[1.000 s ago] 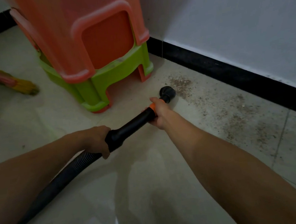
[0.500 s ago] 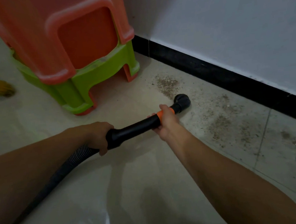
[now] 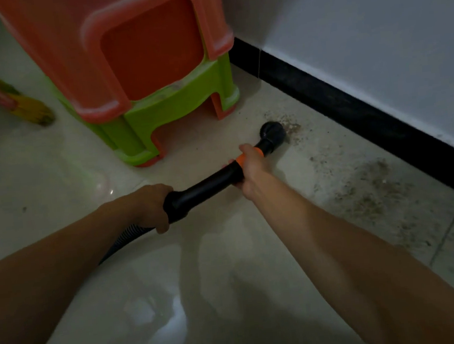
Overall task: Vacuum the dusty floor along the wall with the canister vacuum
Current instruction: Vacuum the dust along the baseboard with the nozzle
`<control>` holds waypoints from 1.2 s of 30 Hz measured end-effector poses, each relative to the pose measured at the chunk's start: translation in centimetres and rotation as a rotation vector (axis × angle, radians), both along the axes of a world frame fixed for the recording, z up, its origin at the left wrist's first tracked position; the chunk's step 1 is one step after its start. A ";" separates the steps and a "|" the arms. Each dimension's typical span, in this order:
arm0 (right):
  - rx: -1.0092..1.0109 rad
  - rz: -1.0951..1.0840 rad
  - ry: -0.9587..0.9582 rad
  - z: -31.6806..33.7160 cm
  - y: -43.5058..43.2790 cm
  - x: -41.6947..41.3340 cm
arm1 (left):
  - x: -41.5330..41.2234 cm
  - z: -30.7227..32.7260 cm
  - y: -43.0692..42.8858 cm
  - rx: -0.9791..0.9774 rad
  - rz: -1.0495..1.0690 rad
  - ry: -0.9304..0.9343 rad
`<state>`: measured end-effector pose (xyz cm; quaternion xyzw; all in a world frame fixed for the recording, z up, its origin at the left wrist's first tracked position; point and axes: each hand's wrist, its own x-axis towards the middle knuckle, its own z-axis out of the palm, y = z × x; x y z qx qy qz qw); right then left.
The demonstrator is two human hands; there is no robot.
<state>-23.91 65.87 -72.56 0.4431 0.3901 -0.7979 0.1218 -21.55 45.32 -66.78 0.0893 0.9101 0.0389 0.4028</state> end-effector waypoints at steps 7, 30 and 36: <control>0.019 0.205 0.034 1.7 0.8 -4.1 | 1.0 -0.2 1.2 0.071 0.193 0.115; -0.084 -0.140 -0.112 2.3 4.1 4.0 | -2.0 3.3 4.2 -0.141 -0.247 -0.033; -0.020 -0.008 -0.041 2.9 3.8 -1.2 | -5.1 2.9 3.4 -0.063 -0.247 -0.046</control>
